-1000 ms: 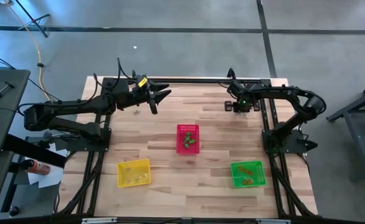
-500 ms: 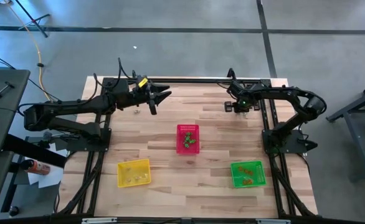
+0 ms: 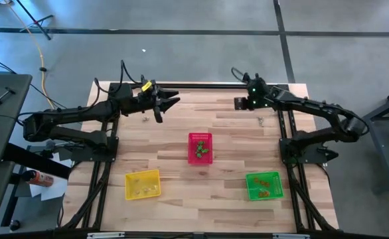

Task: Sort Halloween decoration
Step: Put the white skull toy into the yellow bin

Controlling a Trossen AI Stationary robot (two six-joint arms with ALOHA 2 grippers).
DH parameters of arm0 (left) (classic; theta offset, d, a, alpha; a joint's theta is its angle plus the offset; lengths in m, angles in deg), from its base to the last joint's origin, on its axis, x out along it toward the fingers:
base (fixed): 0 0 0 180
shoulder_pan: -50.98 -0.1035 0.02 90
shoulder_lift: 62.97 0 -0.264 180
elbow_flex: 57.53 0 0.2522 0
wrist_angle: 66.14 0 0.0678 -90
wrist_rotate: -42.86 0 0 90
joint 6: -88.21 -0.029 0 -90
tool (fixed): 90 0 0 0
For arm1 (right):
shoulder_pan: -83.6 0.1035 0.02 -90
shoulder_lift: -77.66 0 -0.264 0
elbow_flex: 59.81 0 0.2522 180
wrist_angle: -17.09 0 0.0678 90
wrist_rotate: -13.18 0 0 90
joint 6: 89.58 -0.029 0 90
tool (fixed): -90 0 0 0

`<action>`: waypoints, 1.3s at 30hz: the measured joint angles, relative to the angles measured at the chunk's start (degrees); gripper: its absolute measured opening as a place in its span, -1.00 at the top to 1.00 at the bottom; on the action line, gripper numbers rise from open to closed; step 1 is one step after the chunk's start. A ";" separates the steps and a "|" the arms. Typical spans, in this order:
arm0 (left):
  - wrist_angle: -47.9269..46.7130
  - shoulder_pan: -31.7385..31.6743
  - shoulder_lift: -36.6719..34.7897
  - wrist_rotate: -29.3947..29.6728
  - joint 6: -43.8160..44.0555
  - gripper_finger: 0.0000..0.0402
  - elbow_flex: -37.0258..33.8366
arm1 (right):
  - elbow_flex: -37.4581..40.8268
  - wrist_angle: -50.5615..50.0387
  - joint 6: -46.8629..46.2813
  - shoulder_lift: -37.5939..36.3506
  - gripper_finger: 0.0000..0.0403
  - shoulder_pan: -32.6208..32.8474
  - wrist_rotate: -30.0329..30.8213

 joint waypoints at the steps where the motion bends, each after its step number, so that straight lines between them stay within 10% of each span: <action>1: -0.20 -0.09 0.00 0.03 0.02 0.28 0.00 | 0.00 3.31 -0.02 -0.99 0.83 0.51 -1.49; 16: 1.29 -0.38 2.80 -1.65 8.48 0.28 0.00 | -0.11 51.21 12.72 -3.46 0.83 18.27 -9.18; 39: 2.90 -1.41 4.63 0.22 5.60 0.28 0.00 | -0.34 44.90 21.63 -2.37 0.83 24.61 -5.37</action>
